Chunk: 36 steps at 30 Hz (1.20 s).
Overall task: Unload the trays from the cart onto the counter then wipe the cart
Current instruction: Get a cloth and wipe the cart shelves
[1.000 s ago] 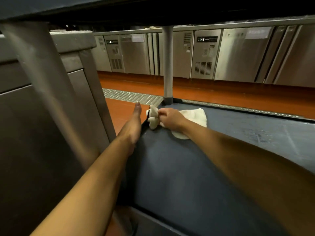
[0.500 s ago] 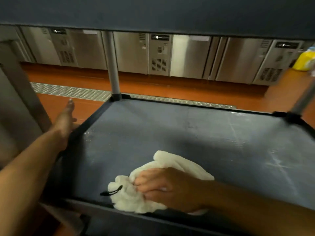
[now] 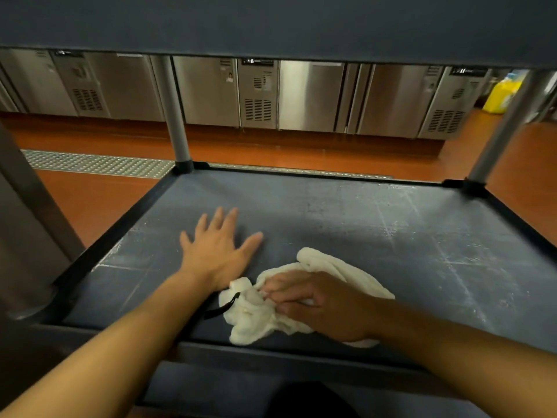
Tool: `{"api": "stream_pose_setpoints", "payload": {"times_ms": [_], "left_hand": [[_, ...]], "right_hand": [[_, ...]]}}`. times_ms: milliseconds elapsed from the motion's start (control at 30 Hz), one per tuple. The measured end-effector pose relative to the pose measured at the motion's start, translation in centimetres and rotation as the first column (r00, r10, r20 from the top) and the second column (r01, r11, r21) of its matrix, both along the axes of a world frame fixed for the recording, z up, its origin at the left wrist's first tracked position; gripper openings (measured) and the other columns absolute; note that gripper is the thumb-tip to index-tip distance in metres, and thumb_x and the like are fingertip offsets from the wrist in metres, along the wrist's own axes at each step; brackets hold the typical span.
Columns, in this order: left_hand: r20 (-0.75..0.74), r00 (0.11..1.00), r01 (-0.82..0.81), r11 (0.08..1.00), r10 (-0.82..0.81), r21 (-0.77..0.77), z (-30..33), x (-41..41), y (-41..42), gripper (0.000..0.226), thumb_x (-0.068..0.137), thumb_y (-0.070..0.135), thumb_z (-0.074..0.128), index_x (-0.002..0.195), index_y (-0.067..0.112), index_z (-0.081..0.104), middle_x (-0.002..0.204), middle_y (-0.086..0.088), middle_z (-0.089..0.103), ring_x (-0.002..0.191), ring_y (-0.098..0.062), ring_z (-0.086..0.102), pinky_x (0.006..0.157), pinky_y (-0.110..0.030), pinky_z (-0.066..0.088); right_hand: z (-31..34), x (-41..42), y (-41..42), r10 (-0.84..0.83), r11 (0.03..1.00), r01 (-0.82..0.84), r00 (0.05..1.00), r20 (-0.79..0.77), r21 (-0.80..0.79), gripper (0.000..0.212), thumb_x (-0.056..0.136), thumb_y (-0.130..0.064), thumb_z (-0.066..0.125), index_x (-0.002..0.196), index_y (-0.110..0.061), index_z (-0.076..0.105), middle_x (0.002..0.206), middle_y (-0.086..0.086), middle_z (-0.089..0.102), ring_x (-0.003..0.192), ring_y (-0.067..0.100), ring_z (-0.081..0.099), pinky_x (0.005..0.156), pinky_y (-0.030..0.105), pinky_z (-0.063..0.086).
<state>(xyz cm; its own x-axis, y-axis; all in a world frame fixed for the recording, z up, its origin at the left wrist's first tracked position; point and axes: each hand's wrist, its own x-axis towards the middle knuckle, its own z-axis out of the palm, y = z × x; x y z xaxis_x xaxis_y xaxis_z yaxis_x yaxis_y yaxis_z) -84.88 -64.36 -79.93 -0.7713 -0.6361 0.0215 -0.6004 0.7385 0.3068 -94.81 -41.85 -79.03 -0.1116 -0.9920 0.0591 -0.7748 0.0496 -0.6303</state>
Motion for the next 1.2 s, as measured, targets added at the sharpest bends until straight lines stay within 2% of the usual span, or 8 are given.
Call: {"api": "stream_pose_setpoints", "payload": {"times_ms": [233,333,433,533,600,667,800,1200], "left_hand": [[0.084,0.996,0.023,1.0,-0.023,0.001,-0.9,1.2,0.4,0.093,0.084,0.088,0.011,0.163,0.042,-0.006,0.174,0.004,-0.007,0.16,-0.03,-0.006,0.123,-0.068,0.001],[0.078,0.996,0.051,0.999,-0.052,0.005,-0.7,1.3,1.0,0.101,0.077,0.093,0.01,0.162,0.043,-0.011,0.173,0.002,-0.014,0.16,-0.03,-0.002,0.121,-0.07,0.002],[0.075,0.992,0.1,0.995,-0.099,-0.01,-0.8,1.0,0.8,0.103,0.076,0.096,0.012,0.16,0.044,-0.016,0.171,0.001,-0.021,0.159,-0.028,0.008,0.12,-0.073,0.003],[0.064,0.993,0.104,0.995,-0.103,-0.005,-1.2,0.4,0.8,0.109,0.072,0.098,0.012,0.16,0.042,-0.02,0.171,-0.001,-0.021,0.159,-0.028,0.011,0.12,-0.072,0.004],[0.051,0.994,0.095,0.996,-0.094,0.0,-1.6,0.4,0.4,0.114,0.066,0.098,0.01,0.159,0.041,-0.023,0.172,-0.003,-0.02,0.159,-0.028,0.013,0.121,-0.071,0.006],[0.064,0.995,0.082,0.997,-0.082,0.0,-1.7,0.6,-0.2,0.116,0.062,0.097,0.007,0.158,0.039,-0.026,0.172,-0.002,-0.018,0.158,-0.027,0.016,0.122,-0.068,0.008],[0.105,0.992,0.07,0.997,-0.067,-0.022,-1.6,1.0,-1.2,0.121,0.053,0.104,-0.007,0.155,0.044,-0.03,0.168,0.005,-0.028,0.158,-0.023,0.017,0.122,-0.066,0.01],[0.158,0.987,0.053,0.995,-0.04,-0.082,-1.7,0.2,-0.6,0.1,0.082,0.09,0.011,0.162,0.035,-0.017,0.173,-0.001,-0.013,0.159,-0.022,0.012,0.119,-0.071,0.008]], "right_hand": [[0.7,-6.8,4.1,-0.372,0.928,0.371,0.927,-0.053,-0.028,0.027,0.109,-0.029,0.049,0.13,-0.03,0.066,0.127,-0.012,0.069,0.103,-0.01,0.062,0.097,0.024,0.051],[1.4,-11.6,5.1,-0.669,0.741,0.668,0.743,0.009,-0.072,0.019,0.106,-0.028,0.054,0.117,-0.037,0.067,0.098,-0.018,0.074,0.077,-0.013,0.063,0.068,0.002,0.042],[1.2,-16.7,1.3,-0.829,0.545,0.838,0.543,-0.134,0.026,0.021,0.104,-0.024,0.049,0.097,-0.029,0.067,0.094,0.002,0.067,0.099,0.028,0.068,0.072,0.028,0.038],[-0.1,-17.9,-5.0,-0.547,0.824,0.566,0.789,-0.279,-0.016,0.021,0.086,-0.018,0.066,0.069,-0.027,0.057,0.076,0.01,0.049,0.079,0.037,0.054,0.059,0.038,0.037],[0.1,-13.9,-8.5,-0.347,0.928,0.346,0.938,0.014,-0.139,0.028,0.074,-0.021,0.083,0.086,-0.012,0.058,0.08,0.012,0.056,0.075,0.029,0.055,0.066,0.032,0.046],[-0.5,-9.2,-10.6,-0.118,0.993,0.118,0.963,-0.241,-0.017,0.036,0.095,-0.035,0.07,0.124,-0.016,0.064,0.117,0.002,0.07,0.103,0.015,0.064,0.092,0.014,0.044],[0.5,-13.3,-10.5,-0.285,0.945,0.314,0.928,-0.24,0.092,0.042,0.107,-0.046,0.047,0.14,-0.025,0.062,0.139,0.002,0.065,0.123,0.02,0.061,0.107,0.034,0.042],[1.1,-26.6,15.2,-0.838,0.265,0.964,0.231,-0.493,0.002,0.028,0.104,-0.039,0.037,0.09,-0.027,0.059,0.081,0.003,0.056,0.075,0.024,0.063,0.057,0.029,0.044]]}}
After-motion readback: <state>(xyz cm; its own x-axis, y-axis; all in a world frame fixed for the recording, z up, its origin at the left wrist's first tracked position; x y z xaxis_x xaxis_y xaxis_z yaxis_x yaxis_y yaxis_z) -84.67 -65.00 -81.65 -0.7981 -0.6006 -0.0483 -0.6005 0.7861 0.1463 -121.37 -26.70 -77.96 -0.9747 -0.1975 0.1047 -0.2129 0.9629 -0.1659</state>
